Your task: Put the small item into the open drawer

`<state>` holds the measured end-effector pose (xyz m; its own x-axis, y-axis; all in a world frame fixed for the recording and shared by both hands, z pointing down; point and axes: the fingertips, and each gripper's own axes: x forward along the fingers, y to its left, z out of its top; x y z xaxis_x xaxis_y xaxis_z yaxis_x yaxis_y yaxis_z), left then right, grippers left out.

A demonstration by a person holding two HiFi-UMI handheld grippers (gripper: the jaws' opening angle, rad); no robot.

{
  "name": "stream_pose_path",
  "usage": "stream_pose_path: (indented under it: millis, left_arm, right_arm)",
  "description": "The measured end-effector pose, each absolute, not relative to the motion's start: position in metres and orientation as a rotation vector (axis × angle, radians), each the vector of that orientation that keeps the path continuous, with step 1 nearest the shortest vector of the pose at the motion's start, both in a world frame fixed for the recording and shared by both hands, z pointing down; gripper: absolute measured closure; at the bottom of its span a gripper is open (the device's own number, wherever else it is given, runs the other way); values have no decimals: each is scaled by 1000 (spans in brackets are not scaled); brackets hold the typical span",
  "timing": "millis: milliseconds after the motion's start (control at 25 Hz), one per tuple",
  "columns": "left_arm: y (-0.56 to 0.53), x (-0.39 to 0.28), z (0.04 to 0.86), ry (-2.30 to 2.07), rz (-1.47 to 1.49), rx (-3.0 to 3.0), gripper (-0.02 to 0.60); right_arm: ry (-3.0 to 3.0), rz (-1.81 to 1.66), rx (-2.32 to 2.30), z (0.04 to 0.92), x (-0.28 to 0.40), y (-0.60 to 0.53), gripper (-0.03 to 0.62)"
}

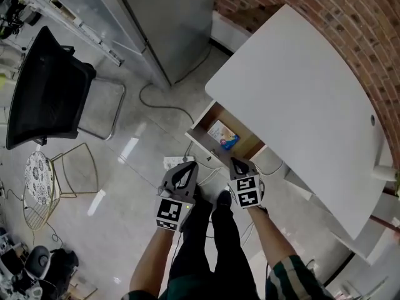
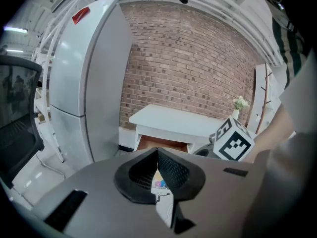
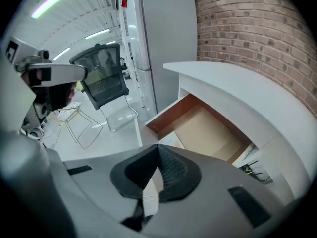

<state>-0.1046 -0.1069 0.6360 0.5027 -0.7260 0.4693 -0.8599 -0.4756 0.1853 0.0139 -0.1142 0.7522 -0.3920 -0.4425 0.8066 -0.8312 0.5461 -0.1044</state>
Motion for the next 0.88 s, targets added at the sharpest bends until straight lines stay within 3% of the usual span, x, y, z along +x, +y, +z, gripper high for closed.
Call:
stream_pose_path:
  millis: [880]
  left_arm:
    - [-57, -16, 464, -1346, 371, 2523, 568]
  right_arm:
    - [-2264, 549, 1360, 513, 113, -48, 570]
